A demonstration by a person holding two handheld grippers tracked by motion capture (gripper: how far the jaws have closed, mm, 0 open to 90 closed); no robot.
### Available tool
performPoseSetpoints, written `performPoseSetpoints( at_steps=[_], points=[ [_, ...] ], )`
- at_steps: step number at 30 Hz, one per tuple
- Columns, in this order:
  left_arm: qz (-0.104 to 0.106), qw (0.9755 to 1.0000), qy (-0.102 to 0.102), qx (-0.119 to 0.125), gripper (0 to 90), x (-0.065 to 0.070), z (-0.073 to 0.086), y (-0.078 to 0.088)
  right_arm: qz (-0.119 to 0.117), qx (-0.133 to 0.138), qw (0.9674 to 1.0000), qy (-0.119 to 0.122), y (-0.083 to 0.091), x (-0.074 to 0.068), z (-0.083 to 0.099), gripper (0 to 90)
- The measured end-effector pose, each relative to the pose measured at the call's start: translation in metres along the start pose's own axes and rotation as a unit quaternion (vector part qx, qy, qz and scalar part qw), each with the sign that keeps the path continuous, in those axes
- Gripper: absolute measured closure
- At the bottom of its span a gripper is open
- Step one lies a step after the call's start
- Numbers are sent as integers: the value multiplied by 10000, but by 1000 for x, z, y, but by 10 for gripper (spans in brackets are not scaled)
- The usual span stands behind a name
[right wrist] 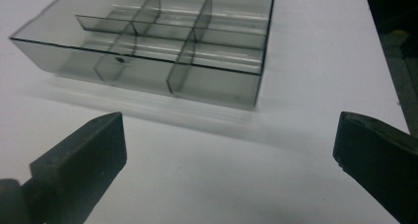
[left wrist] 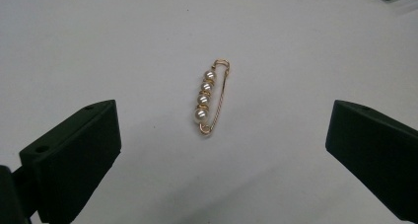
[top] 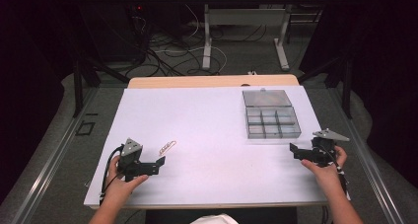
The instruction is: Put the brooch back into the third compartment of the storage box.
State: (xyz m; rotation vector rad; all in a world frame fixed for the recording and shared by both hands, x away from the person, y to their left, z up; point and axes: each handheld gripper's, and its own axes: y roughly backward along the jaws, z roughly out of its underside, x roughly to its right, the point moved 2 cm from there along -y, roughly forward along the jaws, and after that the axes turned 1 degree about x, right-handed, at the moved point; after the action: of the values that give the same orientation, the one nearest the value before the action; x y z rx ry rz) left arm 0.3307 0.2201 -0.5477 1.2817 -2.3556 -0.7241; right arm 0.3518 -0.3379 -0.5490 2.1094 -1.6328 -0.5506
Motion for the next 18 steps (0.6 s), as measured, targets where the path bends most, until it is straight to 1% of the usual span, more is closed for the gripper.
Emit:
performPoseSetpoints(
  at_steps=[1, 2, 3, 4, 5, 6, 7, 8, 9, 10, 11, 12, 13, 15, 16, 17, 18],
  points=[
    [-8, 10000, -18, 2, 3, 0, 0, 0, -17, 47, 10000, 70, 3, -3, -1, 0],
    [-36, 10000, -37, 2, 9, 0, -1, 1, -96, 67, 9998, 147, 8, -8, -2, 0],
    [-45, 10000, -34, -24, 9, 0, -1, 2, -96, 67, 9998, 147, 8, -8, -2, 0],
    [-54, 10000, -26, -36, 18, -1, -1, 2, -158, 90, 9996, 233, 11, -13, -2, 0],
    [-60, 10000, 3, -56, 18, -1, -1, 2, -158, 90, 9996, 233, 11, -13, -2, 0],
    [-69, 9999, -4, -74, 22, -1, -1, 3, -173, 102, 9994, 292, 12, -14, -2, 0],
    [-65, 9999, -23, -84, 30, -1, -2, 3, -186, 77, 9994, 295, 13, -15, -2, 0],
    [-101, 9999, -44, -39, 37, -1, -2, 3, -212, 91, 9993, 304, 13, -17, -2, 0],
    [-114, 9999, -51, -75, 47, -1, -3, 4, -219, 109, 9991, 358, 12, -17, -2, 0],
    [-113, 9999, -42, -85, 62, 0, -4, 5, -215, 101, 9991, 353, 12, -18, -2, 0],
    [-118, 9999, -83, -80, 97, -1, -5, 5, -278, 105, 9988, 380, 13, -19, -2, 8],
    [-125, 9999, -68, -79, 97, 0, -6, 6, -278, 105, 9988, 380, 13, -19, -2, 8],
    [-149, 9998, -64, -67, 124, 0, -6, 6, -257, 85, 9988, 413, 14, -19, -1, 9],
    [-106, 9999, -21, -103, 155, -1, -7, 6, -251, 90, 9988, 403, 16, -20, 0, 26],
    [-65, 9999, 3, -139, 156, -1, -8, 5, -296, 86, 9990, 335, 17, -22, -1, 33],
    [-38, 9999, 74, -122, 156, -1, -8, 4, -296, 86, 9990, 335, 17, -22, -1, 33],
    [2, 9998, 99, -175, 156, -2, -9, 4, -275, 119, 9988, 380, 18, -21, -1, 38]
  ],
)
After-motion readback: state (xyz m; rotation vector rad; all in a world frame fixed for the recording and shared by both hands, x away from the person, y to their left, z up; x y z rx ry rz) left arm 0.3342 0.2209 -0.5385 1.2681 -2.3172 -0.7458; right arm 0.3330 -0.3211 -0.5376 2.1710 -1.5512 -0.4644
